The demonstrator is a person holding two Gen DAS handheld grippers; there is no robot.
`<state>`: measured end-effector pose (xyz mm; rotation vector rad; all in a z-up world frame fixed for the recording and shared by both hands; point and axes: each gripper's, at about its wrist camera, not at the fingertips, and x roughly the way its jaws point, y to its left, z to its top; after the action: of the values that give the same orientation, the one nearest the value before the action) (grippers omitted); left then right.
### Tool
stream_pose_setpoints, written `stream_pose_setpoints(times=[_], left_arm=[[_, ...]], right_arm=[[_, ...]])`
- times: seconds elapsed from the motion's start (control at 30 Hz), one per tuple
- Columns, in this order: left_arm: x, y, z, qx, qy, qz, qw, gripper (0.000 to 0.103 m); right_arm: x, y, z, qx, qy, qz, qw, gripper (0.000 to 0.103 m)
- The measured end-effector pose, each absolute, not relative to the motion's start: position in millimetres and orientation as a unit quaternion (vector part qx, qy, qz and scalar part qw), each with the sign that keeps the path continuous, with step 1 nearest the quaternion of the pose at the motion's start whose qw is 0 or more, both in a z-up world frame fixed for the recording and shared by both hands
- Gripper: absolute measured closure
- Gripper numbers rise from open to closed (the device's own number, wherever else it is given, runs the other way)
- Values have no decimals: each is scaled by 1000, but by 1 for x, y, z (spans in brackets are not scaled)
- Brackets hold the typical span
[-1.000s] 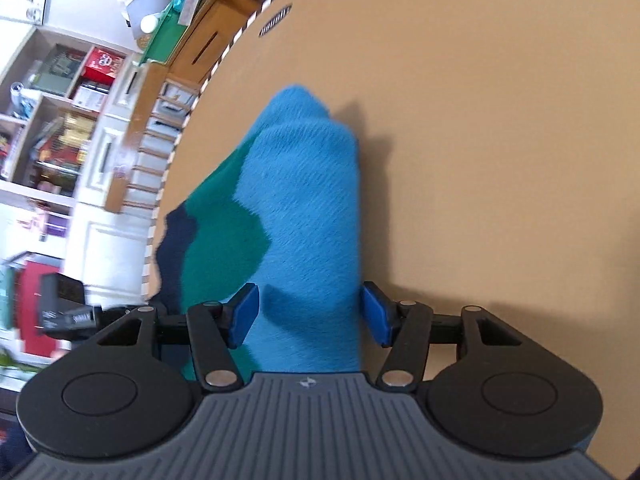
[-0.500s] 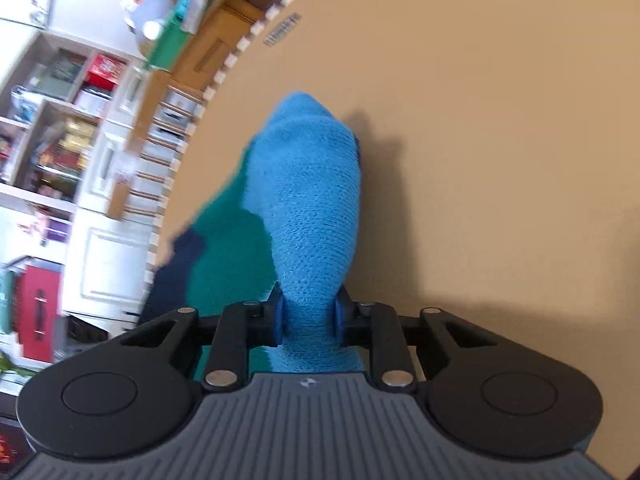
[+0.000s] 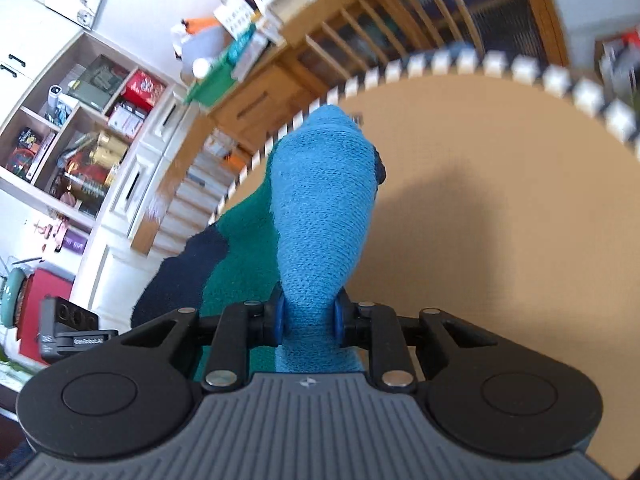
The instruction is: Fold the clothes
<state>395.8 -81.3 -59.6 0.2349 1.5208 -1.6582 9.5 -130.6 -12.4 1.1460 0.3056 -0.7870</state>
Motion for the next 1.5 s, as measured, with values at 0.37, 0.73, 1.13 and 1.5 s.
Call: stream_pose_setpoints(times=[0.37,0.73,1.13,1.5], left_arm=[[359,-268,-43,140,564,-668,465,70],[360,-321,-136,154,589,-584,538,51],[286,-237,-21,196,309,-699,614,51],[233,-233,-109,294,347,-642,617,73]], right_arm=[[-31,-305,-38,547,102,-401,728,81],[-35,-360,-143,574,115,-459,668,60],[15,-270,-46,288,235,-457,808,86],[35,-269,-124,330,256,-487,767,89]])
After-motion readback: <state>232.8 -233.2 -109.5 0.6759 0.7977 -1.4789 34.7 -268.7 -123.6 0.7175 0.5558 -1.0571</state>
